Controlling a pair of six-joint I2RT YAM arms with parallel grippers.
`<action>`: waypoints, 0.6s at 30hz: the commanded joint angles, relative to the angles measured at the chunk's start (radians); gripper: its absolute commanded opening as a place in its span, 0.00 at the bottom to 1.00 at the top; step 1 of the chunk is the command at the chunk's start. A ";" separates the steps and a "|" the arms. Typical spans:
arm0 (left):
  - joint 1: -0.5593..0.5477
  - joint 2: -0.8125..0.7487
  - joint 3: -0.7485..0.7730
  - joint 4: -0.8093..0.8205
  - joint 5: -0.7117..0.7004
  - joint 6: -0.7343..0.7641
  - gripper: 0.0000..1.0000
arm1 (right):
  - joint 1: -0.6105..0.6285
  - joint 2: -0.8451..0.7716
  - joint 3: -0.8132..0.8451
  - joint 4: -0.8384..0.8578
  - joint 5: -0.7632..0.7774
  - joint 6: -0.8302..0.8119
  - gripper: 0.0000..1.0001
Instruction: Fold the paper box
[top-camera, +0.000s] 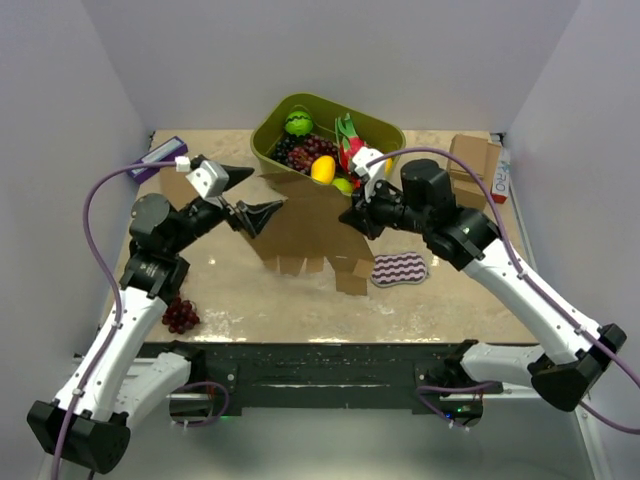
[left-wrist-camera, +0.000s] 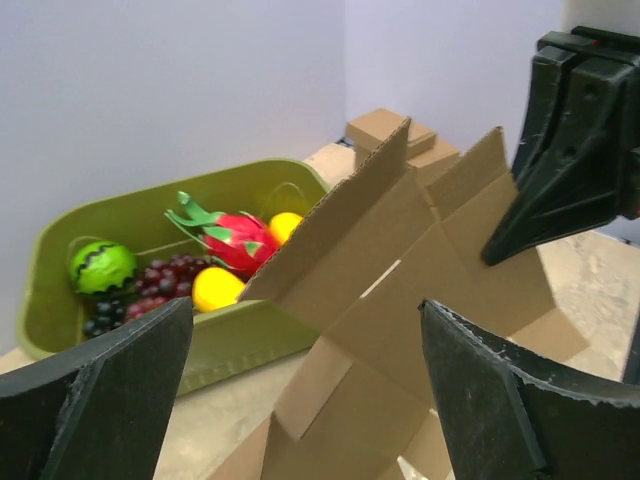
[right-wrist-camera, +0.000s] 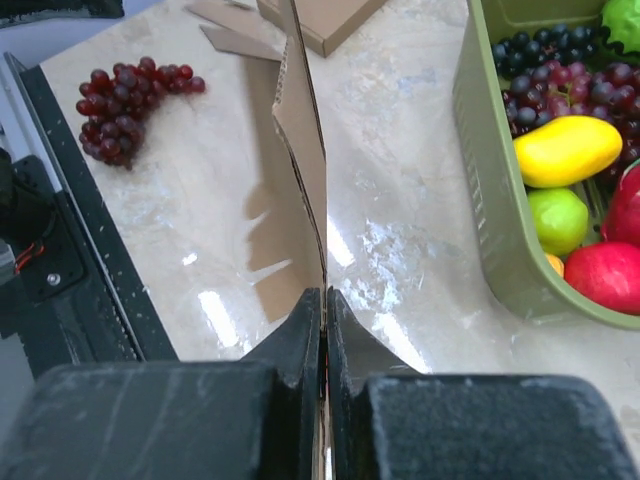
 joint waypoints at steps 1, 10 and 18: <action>0.029 -0.027 0.014 -0.009 -0.066 0.048 1.00 | -0.004 0.068 0.111 -0.259 0.028 -0.040 0.00; 0.034 0.039 0.140 -0.196 0.177 0.230 1.00 | -0.004 0.199 0.174 -0.391 -0.045 -0.104 0.00; 0.006 0.142 0.185 -0.358 0.247 0.333 1.00 | -0.004 0.238 0.234 -0.431 -0.067 -0.155 0.00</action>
